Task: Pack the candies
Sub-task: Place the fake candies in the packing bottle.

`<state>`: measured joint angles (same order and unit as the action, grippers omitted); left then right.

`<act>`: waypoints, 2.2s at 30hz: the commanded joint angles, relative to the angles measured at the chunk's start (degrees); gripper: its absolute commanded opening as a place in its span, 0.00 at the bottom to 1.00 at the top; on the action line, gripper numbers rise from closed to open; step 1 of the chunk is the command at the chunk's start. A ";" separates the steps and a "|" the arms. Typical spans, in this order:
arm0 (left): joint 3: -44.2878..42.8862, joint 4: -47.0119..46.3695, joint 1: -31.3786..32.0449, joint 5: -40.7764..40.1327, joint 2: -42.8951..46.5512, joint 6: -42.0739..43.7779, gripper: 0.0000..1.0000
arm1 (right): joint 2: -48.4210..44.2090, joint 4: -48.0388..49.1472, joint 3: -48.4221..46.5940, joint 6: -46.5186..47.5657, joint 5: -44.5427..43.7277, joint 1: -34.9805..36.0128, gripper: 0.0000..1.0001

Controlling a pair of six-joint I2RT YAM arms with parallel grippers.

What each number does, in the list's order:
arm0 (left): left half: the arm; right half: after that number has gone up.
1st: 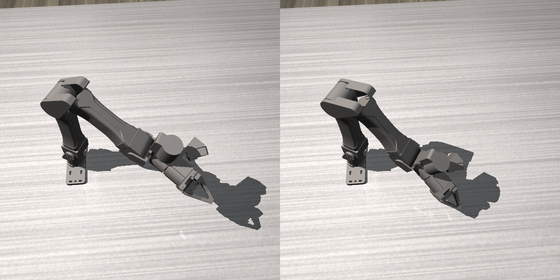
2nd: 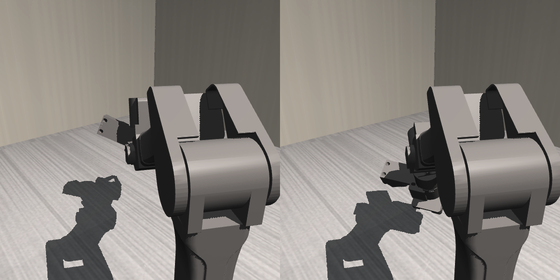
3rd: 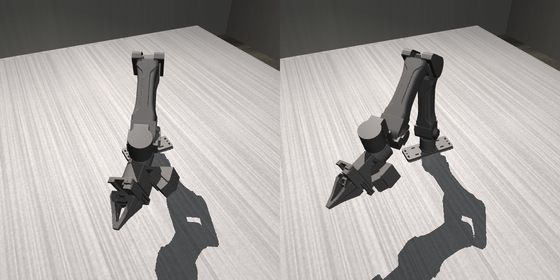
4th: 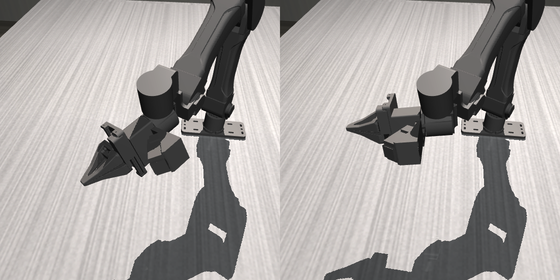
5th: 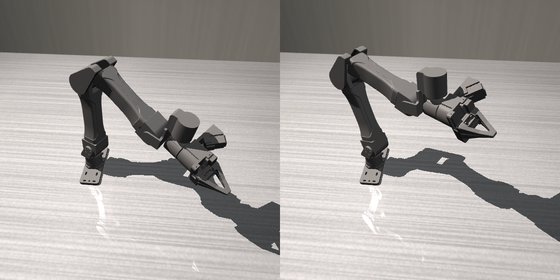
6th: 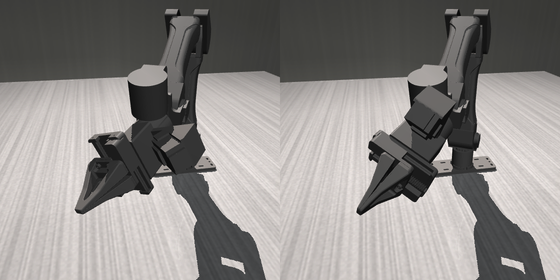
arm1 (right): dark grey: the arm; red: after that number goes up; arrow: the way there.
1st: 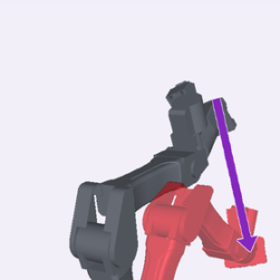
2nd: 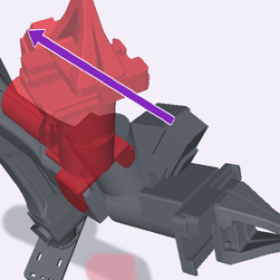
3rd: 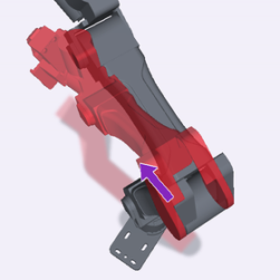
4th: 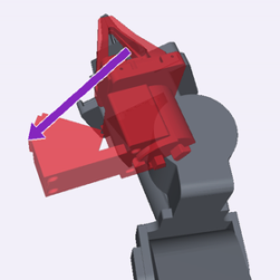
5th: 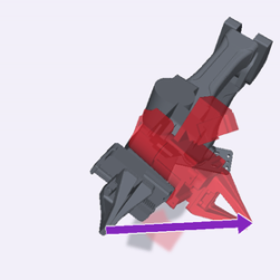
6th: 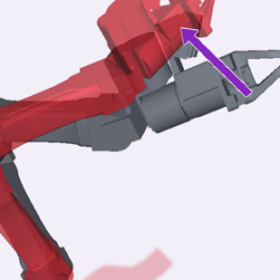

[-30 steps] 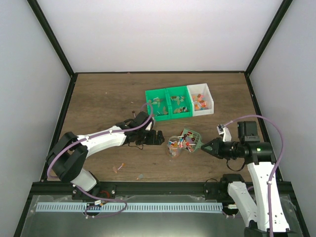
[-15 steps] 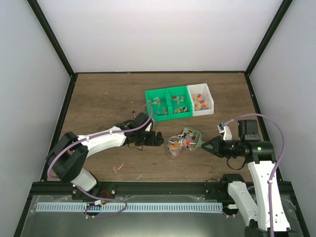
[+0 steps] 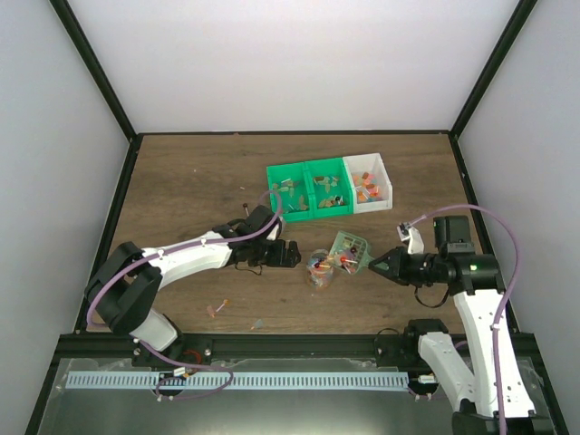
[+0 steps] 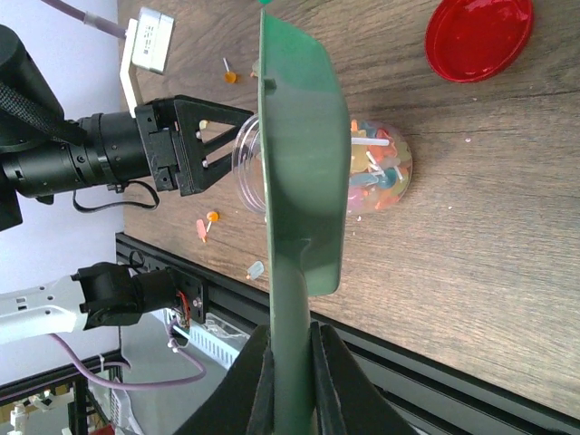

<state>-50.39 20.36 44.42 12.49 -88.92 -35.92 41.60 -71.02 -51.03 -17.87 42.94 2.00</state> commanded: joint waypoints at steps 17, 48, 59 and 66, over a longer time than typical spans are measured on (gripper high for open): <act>-1.16 -0.40 0.28 0.17 -0.37 0.77 1.00 | -1.55 -1.54 -2.62 -0.60 0.10 1.16 0.01; -0.40 -0.03 0.26 0.26 -0.24 1.91 1.00 | -0.46 -1.85 -2.47 -1.38 0.62 1.76 0.01; 0.26 1.14 0.21 -0.49 1.11 2.73 1.00 | 2.88 -2.97 -6.42 -0.40 -3.37 2.61 0.01; -0.06 0.84 0.07 0.08 0.67 2.97 1.00 | 3.23 -2.76 -6.44 -1.91 -2.12 3.90 0.01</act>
<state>-50.50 21.37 44.42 12.51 -88.97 -33.89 44.82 -74.17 -55.88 -18.76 38.52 4.67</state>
